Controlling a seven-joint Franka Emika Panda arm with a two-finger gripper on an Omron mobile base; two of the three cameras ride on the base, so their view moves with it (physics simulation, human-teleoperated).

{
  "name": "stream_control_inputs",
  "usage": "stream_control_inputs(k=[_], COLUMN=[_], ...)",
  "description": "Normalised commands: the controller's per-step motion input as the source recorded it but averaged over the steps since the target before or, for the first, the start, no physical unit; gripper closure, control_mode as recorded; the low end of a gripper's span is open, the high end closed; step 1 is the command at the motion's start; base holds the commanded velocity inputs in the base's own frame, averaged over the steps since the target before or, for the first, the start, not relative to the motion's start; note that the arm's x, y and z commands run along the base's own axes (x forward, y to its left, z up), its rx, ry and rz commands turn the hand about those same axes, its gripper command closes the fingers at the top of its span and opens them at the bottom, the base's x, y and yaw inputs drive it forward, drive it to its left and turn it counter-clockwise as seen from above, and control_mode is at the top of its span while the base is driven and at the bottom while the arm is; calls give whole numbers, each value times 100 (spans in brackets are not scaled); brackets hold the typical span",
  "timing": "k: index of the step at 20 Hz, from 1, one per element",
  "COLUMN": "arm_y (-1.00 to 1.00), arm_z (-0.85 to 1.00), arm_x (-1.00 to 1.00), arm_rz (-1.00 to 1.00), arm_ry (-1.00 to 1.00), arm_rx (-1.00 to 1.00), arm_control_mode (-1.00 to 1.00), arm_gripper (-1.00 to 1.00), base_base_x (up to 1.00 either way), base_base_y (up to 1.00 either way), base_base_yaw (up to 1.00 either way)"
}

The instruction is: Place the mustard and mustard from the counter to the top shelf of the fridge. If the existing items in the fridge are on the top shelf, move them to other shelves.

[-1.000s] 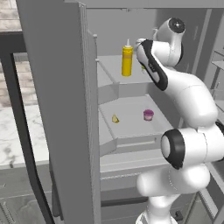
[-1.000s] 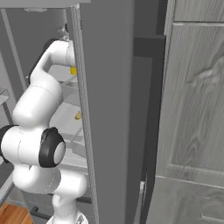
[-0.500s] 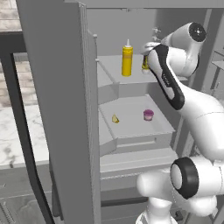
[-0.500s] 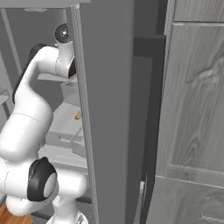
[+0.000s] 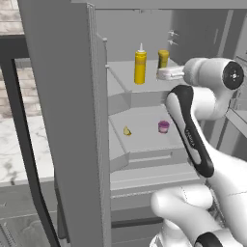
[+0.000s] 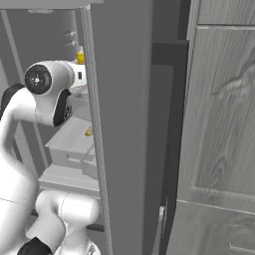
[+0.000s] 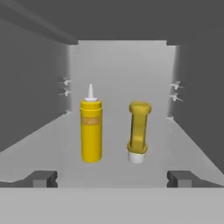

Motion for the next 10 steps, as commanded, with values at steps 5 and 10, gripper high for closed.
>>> stream_control_inputs(k=[5, 10], arm_y=[61, 34], arm_z=[1, 0], arm_x=[-100, -100], arm_rz=[0, 0], arm_ry=[-5, 0], arm_rx=[-18, -10], arm_control_mode=[-100, -100], arm_gripper=[-100, -100], base_base_x=[0, 0], base_base_y=[0, 0], base_base_yaw=[0, 0])
